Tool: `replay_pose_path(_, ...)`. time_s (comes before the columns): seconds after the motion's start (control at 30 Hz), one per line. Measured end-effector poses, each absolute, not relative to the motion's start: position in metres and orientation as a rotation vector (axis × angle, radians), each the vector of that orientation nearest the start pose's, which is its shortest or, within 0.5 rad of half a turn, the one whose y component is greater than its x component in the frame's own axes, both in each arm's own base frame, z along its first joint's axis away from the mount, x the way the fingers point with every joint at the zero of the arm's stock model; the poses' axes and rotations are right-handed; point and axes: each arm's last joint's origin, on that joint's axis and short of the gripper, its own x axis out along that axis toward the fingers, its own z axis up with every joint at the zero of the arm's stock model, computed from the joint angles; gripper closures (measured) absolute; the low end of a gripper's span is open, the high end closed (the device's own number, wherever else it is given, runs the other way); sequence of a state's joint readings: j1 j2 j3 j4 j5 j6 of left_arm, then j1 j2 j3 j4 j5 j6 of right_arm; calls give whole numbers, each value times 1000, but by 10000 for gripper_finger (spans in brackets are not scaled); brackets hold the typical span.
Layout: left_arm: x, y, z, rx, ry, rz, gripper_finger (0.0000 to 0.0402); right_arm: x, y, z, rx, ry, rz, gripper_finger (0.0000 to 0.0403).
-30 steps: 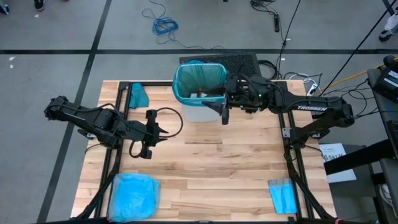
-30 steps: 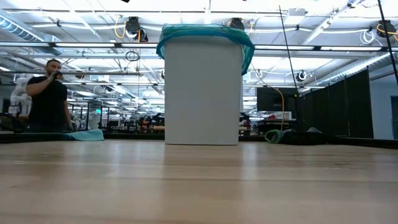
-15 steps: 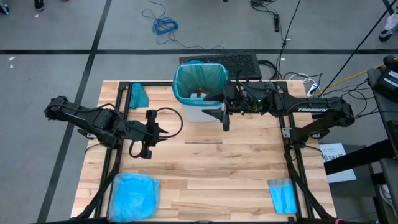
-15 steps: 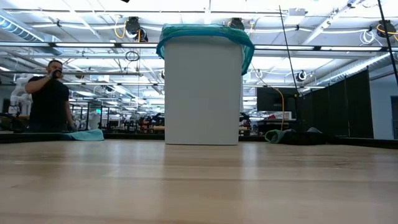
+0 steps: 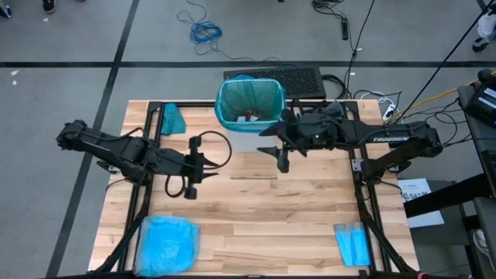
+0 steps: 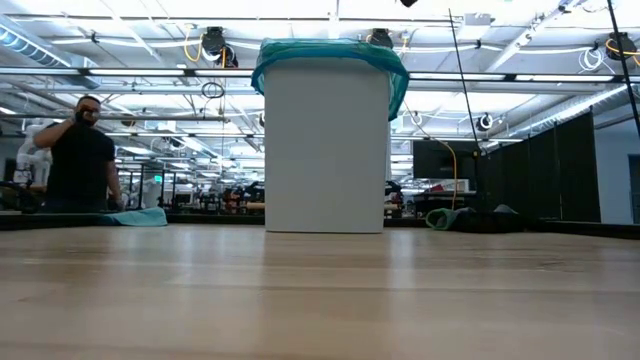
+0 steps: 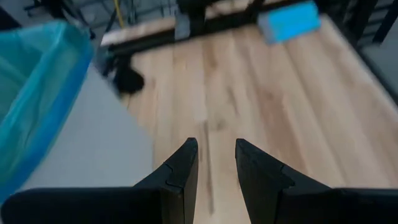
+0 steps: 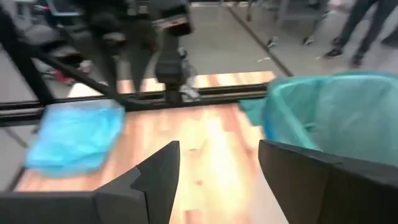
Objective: Place trash/remove bag and relplace
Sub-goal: Remove the blue trash bag from the trash bin
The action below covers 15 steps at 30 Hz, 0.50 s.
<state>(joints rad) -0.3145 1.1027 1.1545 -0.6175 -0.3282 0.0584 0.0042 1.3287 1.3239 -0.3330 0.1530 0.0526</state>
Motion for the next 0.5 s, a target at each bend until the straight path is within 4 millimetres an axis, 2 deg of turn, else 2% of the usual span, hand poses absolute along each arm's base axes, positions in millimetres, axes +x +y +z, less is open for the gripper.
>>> replay_pose_path(0.13, 227, -62, 364, 239, 464, 43, 297, 281, -12, 399, -21, 280, -188, 193)
replay_pose_path(0.27, 225, -47, 372, 424, 441, 255, 297, 259, -24, 413, -74, 229, -225, 193)
replay_pose_path(0.37, 211, -28, 392, 483, 358, 349, 297, 237, -36, 416, -108, 200, -278, 193)
replay_pose_path(0.5, 185, -1, 412, 458, 263, 389, 297, 205, -52, 404, -112, 185, -370, 193)
